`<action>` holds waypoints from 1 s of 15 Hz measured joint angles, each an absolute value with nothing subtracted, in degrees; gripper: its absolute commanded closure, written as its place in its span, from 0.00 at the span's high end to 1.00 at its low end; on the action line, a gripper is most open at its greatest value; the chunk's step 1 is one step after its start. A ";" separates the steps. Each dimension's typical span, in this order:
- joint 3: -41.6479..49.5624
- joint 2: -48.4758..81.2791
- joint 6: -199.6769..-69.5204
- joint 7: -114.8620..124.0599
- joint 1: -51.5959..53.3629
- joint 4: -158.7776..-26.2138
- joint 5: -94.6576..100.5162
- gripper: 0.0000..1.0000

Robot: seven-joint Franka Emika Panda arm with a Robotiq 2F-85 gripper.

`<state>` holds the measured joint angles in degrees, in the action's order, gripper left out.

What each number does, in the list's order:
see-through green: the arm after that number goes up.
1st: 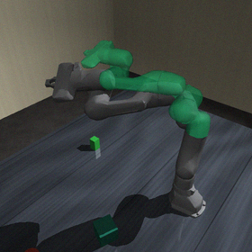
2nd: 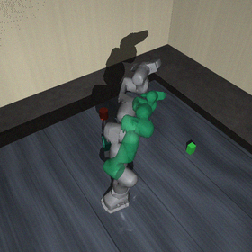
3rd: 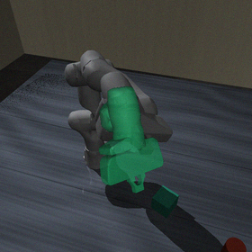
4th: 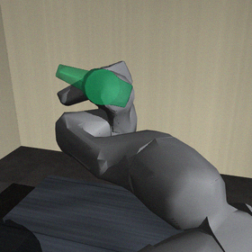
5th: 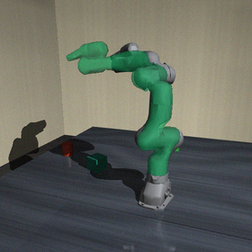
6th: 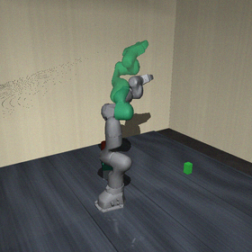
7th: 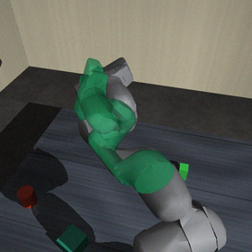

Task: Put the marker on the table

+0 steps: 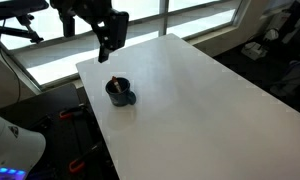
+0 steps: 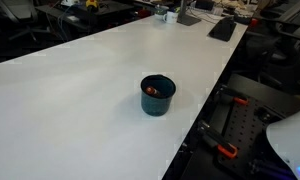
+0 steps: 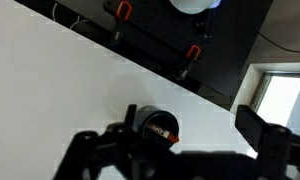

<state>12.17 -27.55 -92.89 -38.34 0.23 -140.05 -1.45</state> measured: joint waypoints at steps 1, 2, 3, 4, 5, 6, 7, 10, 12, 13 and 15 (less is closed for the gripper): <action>12.17 -27.48 -92.89 -38.34 0.23 -140.06 -1.45 1.00; 12.17 -27.47 -92.89 -38.34 0.23 -140.06 -1.45 1.00; 12.17 -27.47 -92.89 -38.34 0.23 -140.06 -1.45 1.00; 12.17 -27.47 -92.89 -38.34 0.23 -140.06 -1.45 1.00; 12.17 -27.47 -92.89 -38.34 0.23 -140.06 -1.45 1.00; 12.17 -27.47 -92.89 -38.34 0.23 -140.06 -1.45 1.00; 12.04 -27.38 -92.89 -38.24 0.28 -140.07 -1.62 1.00; 10.61 -26.11 -92.89 -37.89 0.76 -140.24 -2.80 1.00; 9.54 -24.50 -92.93 -37.89 1.46 -140.44 -3.88 1.00; 9.16 -23.59 -92.93 -37.89 1.89 -140.54 -4.29 1.00; 8.46 -21.81 -92.98 -37.96 2.39 -140.74 -4.92 1.00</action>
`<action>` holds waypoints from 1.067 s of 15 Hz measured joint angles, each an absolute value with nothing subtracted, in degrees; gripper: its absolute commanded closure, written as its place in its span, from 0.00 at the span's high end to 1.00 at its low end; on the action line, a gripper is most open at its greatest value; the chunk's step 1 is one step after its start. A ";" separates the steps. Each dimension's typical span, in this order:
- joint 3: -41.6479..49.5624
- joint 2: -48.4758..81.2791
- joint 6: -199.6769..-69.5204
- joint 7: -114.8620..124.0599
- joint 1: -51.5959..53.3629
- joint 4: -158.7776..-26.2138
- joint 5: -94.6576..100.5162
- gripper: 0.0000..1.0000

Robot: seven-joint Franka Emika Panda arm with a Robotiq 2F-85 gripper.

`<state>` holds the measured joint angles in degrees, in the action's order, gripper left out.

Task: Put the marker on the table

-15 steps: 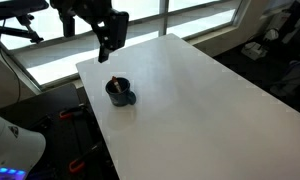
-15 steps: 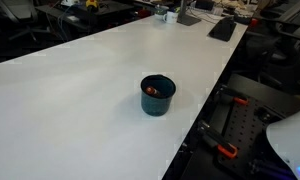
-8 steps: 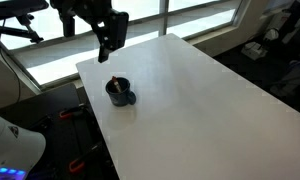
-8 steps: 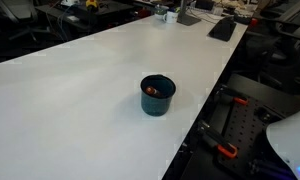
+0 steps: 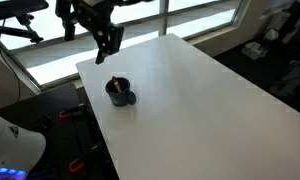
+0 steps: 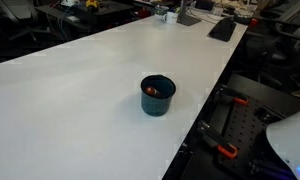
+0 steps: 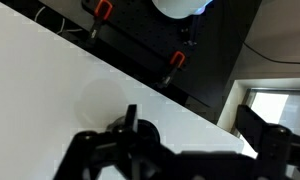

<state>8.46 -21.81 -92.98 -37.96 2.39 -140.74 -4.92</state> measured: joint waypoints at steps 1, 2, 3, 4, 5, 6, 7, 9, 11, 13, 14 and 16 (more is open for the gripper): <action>8.27 -20.96 -92.98 -38.03 2.55 -140.81 -5.11 1.00; 8.14 -20.17 -92.99 -38.17 2.64 -140.89 -5.29 1.00; 8.09 -19.33 -92.99 -38.45 2.71 -140.96 -5.45 1.00; 8.10 -18.49 -93.02 -39.02 2.72 -141.02 -5.55 1.00; 8.09 -17.65 -93.07 -39.42 2.72 -141.10 -5.61 1.00; 8.09 -16.81 -93.10 -40.09 2.72 -141.19 -5.74 1.00; 8.10 -15.99 -93.20 -40.74 2.72 -141.29 -5.97 1.00; 8.08 -14.10 -93.23 -42.59 2.72 -141.36 -7.03 1.00; 7.85 -12.28 -93.25 -43.78 2.72 -141.36 -7.84 1.00; 7.48 -11.23 -93.26 -43.84 2.72 -141.33 -7.87 1.00; 7.34 -11.07 -93.26 -43.84 2.72 -141.31 -7.87 1.00; 7.27 -11.05 -93.26 -43.84 2.72 -141.25 -7.88 1.00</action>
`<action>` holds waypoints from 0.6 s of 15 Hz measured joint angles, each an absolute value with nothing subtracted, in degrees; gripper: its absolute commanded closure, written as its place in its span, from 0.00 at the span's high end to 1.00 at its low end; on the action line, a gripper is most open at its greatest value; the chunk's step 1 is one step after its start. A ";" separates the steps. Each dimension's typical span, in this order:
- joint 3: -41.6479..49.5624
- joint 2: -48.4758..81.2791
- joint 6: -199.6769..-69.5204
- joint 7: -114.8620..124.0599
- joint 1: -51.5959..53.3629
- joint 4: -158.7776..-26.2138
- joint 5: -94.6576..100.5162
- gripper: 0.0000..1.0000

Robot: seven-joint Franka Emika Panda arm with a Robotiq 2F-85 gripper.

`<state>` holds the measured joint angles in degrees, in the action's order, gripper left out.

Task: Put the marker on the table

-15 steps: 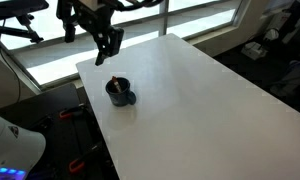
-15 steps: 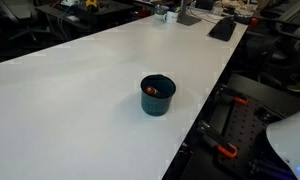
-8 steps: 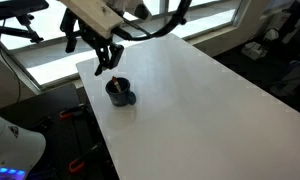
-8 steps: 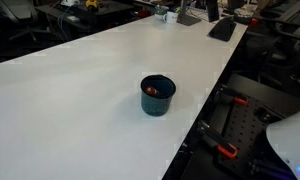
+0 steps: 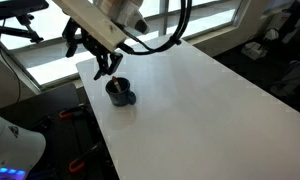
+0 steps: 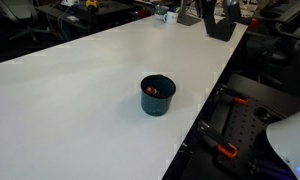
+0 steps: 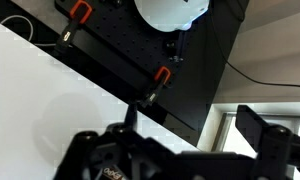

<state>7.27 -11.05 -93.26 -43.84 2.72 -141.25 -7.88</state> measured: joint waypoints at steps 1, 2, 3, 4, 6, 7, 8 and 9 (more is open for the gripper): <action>7.27 -11.05 -93.26 -43.84 2.72 -141.22 -7.88 1.00; 7.27 -11.05 -93.26 -43.84 2.72 -141.20 -7.88 1.00; 7.24 -11.04 -93.26 -43.84 2.65 -141.21 -7.87 1.00; 7.17 -11.04 -93.50 -43.84 2.63 -141.20 -8.09 1.00; 6.55 -11.03 -95.25 -43.81 2.66 -141.14 -10.04 1.00; 5.93 -10.96 -96.41 -43.75 2.79 -141.00 -11.58 1.00; 5.09 -10.82 -97.66 -43.69 2.92 -140.78 -13.17 1.00; 4.27 -10.58 -98.93 -43.60 3.16 -140.55 -14.71 1.00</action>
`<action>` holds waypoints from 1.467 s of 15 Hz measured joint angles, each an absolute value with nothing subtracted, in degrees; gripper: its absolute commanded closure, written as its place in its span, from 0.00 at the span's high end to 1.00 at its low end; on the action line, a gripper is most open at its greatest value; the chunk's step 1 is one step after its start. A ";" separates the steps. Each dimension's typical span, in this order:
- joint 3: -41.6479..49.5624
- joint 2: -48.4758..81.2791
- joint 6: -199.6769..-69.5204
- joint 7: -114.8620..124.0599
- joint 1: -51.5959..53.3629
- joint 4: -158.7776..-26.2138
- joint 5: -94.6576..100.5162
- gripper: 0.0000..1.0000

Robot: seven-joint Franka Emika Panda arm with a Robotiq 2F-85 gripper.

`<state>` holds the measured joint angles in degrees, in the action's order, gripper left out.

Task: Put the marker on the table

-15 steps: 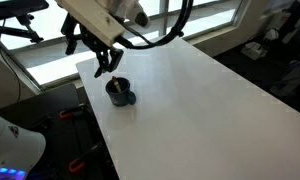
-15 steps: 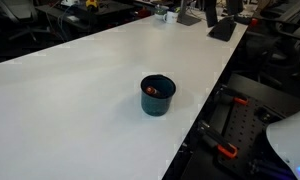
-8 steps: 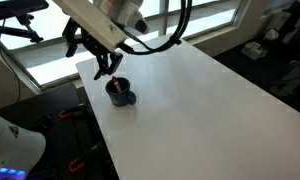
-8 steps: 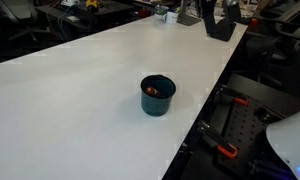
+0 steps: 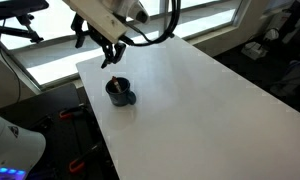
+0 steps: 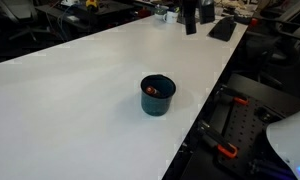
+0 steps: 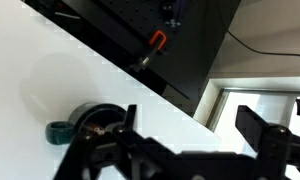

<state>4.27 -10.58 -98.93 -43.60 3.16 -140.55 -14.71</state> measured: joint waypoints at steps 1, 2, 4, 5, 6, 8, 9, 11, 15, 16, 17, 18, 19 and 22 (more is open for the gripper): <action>3.43 -10.18 -100.30 -43.43 3.49 -140.23 -16.09 1.00; 2.54 -9.64 -101.69 -43.26 3.84 -139.89 -17.24 1.00; 0.99 -8.10 -103.93 -42.53 4.50 -138.95 -18.83 1.00; 0.36 -7.21 -104.88 -42.14 4.71 -138.50 -19.23 1.00; -0.11 -6.20 -105.73 -41.46 4.90 -138.06 -19.30 1.00; -0.82 -4.06 -107.30 -40.11 4.94 -137.38 -19.30 1.00; -0.97 -2.97 -108.07 -39.59 4.94 -137.15 -19.28 1.00; -1.00 -0.87 -109.64 -38.58 4.87 -137.01 -19.11 1.00; -1.00 2.26 -111.08 -36.96 4.42 -137.00 -18.53 1.00; -1.00 2.83 -111.19 -36.60 4.30 -136.99 -18.39 1.00; -1.00 3.25 -111.24 -36.42 4.20 -136.98 -18.34 1.00; -1.00 3.63 -111.28 -36.29 4.14 -136.96 -18.34 1.00; -1.00 3.89 -111.30 -36.16 4.10 -136.95 -18.34 1.00; -1.00 4.39 -111.36 -35.81 4.01 -136.93 -18.34 1.00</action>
